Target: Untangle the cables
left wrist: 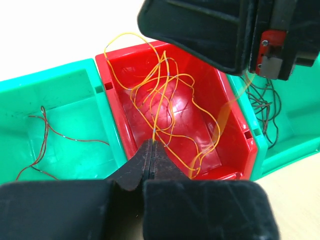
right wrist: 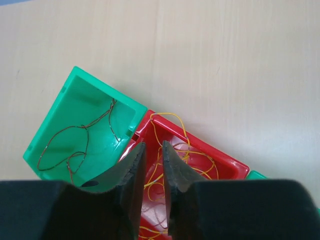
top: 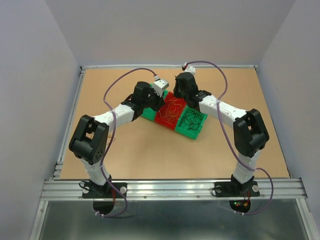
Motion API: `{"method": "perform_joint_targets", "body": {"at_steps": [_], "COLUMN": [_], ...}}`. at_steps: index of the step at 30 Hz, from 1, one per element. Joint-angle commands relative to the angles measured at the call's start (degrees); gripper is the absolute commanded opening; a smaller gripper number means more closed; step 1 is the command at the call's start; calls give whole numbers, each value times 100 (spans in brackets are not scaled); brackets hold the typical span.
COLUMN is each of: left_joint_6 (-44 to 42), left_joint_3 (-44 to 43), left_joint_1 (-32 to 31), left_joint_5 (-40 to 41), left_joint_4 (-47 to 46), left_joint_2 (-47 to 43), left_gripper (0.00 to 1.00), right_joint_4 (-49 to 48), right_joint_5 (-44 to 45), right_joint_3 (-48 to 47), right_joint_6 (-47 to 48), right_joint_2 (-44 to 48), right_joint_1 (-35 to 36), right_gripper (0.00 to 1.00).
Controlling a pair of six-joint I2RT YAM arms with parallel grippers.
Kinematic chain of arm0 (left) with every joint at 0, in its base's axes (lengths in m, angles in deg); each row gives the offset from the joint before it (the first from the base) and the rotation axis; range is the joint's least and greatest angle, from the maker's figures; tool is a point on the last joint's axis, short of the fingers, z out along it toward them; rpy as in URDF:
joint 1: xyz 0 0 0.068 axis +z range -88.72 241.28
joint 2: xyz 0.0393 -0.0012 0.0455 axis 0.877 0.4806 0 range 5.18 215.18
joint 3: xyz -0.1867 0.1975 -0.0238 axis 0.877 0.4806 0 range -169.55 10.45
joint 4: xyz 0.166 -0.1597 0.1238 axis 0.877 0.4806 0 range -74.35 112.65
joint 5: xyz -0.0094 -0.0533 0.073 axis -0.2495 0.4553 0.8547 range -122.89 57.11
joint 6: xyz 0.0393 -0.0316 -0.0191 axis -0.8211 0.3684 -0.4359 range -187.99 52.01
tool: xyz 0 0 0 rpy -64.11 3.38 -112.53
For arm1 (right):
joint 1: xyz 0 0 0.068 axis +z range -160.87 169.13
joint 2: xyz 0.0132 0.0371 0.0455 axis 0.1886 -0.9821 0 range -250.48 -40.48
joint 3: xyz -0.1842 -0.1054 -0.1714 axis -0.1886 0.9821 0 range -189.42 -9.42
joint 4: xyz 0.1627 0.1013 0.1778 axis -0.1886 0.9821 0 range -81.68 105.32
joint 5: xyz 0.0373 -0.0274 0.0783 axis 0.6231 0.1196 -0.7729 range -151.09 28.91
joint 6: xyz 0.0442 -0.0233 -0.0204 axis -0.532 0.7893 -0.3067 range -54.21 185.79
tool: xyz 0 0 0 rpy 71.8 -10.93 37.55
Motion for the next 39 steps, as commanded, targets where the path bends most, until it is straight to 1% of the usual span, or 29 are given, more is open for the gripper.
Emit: {"method": "perform_joint_targets", "body": {"at_steps": [1,2,3,4,6,7,8,9,10,18,21,23,26,28,29,30,34,39], "left_joint_6": [-122,-130,-148,-148,-96,-86,-60,-25,-7,-104,-174,-227,-350,-438,-481,-560,-482,-412], "left_joint_3": [104,104,78,69,-19,-54,-89,-124,-133,-151,-273,-335,-537,-731,-810,-1063,-1810,-1663], "left_joint_1": [-125,-169,-239,-249,-258,-249,-258,-258,-258,-609,-741,-829,-1048,-1206,-1398,-1479,-1524,-1400], "left_joint_5": [571,676,860,931,1011,1020,1028,1028,1037,1661,1871,1977,2100,2188,2206,2363,2294,2057], "left_joint_4": [-367,-376,-376,-376,-358,-358,-358,-367,-384,-446,-307,-209,10,177,247,518,1327,1276], "left_joint_2": [-255,-219,-141,-88,61,88,123,150,150,-8,-192,-140,175,597,798,1279,2327,2181], "left_gripper": [0,0,0,0,0,0,0,0,0,0,0,0,0,0,0,0,0,0], "right_joint_4": [-638,-725,-744,-813,-840,-849,-841,-840,-840,-682,-682,-682,-682,-682,-682,-682,-682,-682], "right_joint_5": [53,36,9,-34,-26,-43,-113,-227,-289,-228,-97,-87,-96,-105,-122,-140,-202,-272], "right_joint_3": [376,438,561,632,790,938,1044,1263,1404,2020,2187,2249,2355,2407,2416,2434,2495,2688], "right_joint_6": [-72,-63,-20,-11,33,51,68,69,43,34,-10,-11,-28,-37,-46,-37,-54,-28], "right_joint_2": [403,474,631,711,948,1027,1106,1273,1361,1977,2214,2311,2469,2531,2531,2540,2575,2830], "right_joint_1": [-34,-43,-69,-69,-113,-130,-157,-218,-262,-552,-587,-596,-649,-667,-684,-693,-772,-877], "right_gripper": [29,38,40,52,62,63,70,74,75,74,74,75,73,73,73,73,72,72]}}
